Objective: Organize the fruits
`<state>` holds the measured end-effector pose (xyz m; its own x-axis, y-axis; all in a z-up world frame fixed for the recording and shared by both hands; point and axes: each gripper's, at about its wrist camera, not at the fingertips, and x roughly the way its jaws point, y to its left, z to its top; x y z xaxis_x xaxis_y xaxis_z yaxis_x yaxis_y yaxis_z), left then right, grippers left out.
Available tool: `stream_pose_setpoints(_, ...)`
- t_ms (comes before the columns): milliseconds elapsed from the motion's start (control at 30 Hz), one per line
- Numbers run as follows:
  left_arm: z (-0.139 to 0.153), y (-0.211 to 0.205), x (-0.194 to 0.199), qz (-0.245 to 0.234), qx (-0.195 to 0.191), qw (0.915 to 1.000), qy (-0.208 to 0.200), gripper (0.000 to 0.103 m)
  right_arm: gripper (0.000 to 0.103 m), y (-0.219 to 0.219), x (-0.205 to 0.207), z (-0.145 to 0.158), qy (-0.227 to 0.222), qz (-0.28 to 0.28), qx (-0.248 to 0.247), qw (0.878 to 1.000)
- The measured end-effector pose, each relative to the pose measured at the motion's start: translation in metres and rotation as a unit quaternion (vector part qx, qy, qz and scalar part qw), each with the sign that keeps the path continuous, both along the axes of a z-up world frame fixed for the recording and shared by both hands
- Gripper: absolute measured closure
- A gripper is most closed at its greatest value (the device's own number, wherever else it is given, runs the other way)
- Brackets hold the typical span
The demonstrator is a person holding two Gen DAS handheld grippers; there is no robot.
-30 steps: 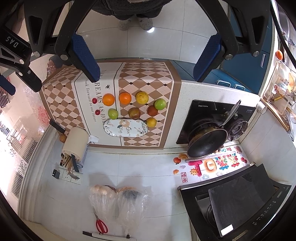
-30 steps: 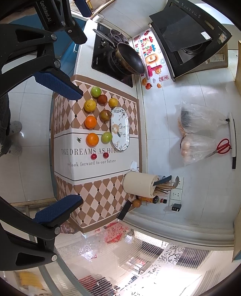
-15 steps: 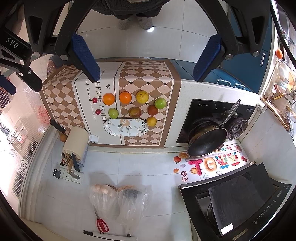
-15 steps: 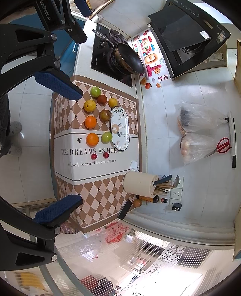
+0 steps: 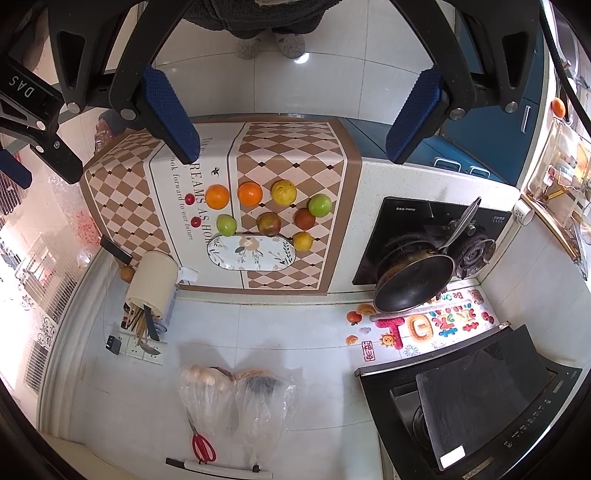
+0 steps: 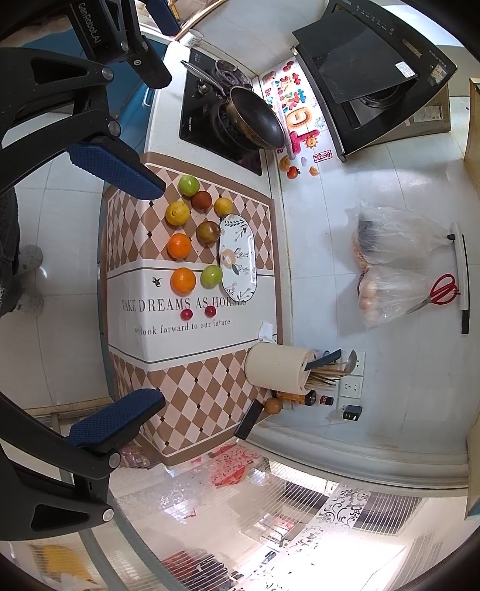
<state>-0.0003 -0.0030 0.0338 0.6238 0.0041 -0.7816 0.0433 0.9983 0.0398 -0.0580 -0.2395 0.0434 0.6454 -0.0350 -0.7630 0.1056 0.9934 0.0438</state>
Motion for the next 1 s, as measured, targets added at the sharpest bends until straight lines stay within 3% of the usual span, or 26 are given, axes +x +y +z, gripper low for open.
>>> stream_pose_setpoints(467, -0.005, -0.004, 0.005, -0.001, -0.007, 1.0, 0.0, 0.0, 0.0, 0.0, -0.001, -0.001, 0.0, -0.001, 0.0, 1.0)
stream_pose_setpoints(700, -0.014, 0.003, 0.015, 0.002, 0.0, 0.9999, -0.01, 0.0, 0.0, 0.004, 0.006, -0.011, -0.015, -0.022, 0.026, 0.999)
stream_pose_setpoints(833, -0.031, 0.018, 0.036, 0.013, 0.02, 0.9989, -0.041, 0.0, 0.0, 0.007, 0.021, -0.032, -0.031, -0.019, 0.044, 0.998)
stream_pose_setpoints(900, -0.043, 0.025, 0.048, 0.021, 0.035, 0.9979, -0.051, 0.0, 0.0, 0.008, 0.037, -0.05, -0.013, -0.022, 0.063, 0.998)
stream_pose_setpoints(1000, -0.066, 0.04, 0.074, 0.028, 0.034, 0.9986, -0.03, 0.0, 0.0, 0.008, 0.061, -0.079, 0.026, -0.026, 0.098, 0.994)
